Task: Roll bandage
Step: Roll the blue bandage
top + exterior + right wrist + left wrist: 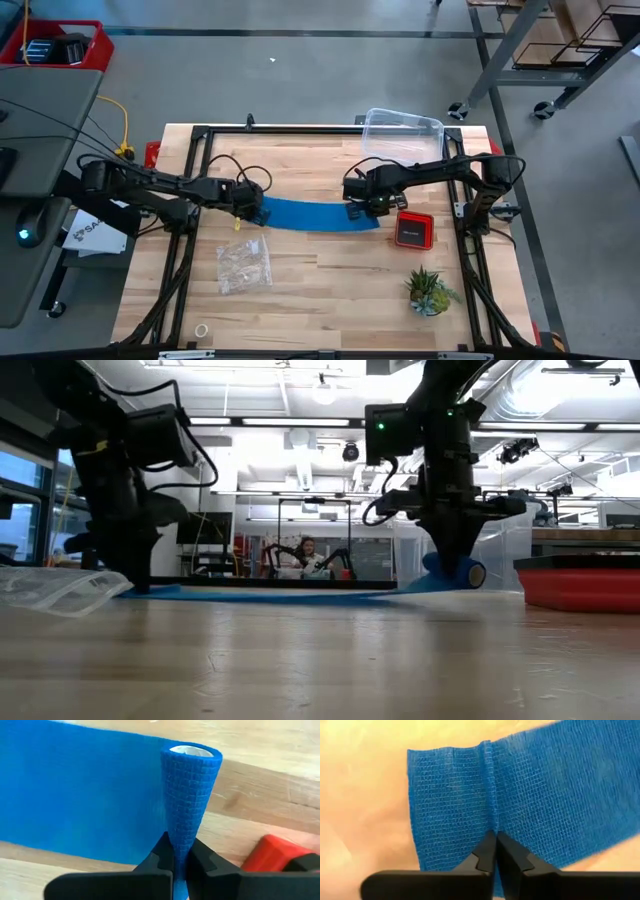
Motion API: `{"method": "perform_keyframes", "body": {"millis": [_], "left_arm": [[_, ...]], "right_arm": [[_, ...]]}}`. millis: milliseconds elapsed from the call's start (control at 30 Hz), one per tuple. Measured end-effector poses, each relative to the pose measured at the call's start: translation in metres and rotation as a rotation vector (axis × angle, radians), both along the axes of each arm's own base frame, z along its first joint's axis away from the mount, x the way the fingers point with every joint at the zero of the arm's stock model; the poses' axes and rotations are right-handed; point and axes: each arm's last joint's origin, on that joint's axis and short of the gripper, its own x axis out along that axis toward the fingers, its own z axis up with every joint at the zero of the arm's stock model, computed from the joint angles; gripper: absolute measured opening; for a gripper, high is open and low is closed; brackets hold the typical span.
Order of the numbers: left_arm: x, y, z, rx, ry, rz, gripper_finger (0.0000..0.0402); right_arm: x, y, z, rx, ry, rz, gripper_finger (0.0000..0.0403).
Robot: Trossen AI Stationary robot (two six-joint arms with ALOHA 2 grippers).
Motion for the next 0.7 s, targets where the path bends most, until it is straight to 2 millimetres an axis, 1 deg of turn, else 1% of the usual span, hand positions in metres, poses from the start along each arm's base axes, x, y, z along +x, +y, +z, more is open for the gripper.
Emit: {"method": "perform_keyframes", "body": {"millis": [100, 467, 567, 700], "left_arm": [[-0.0009, -0.0032, 0.0039, -0.033, -0.036, 0.040, 0.0006], [-0.0036, -0.0049, 0.0087, -0.050, -0.061, 0.043, 0.0011], [-0.0037, -0.0049, 0.0087, -0.048, -0.060, 0.043, 0.0011], [-0.0033, -0.0047, 0.0089, -0.043, -0.064, 0.045, 0.0011]], "right_arm": [[0.0002, -0.0002, 0.0000, -0.002, -0.002, 0.000, 0.0003], [0.0010, -0.0003, 0.0002, -0.003, -0.011, -0.001, 0.0006], [0.0010, 0.0005, 0.0003, 0.023, -0.015, 0.018, 0.0020], [0.0006, 0.0008, 0.0004, 0.031, -0.012, 0.015, 0.0054]]}}
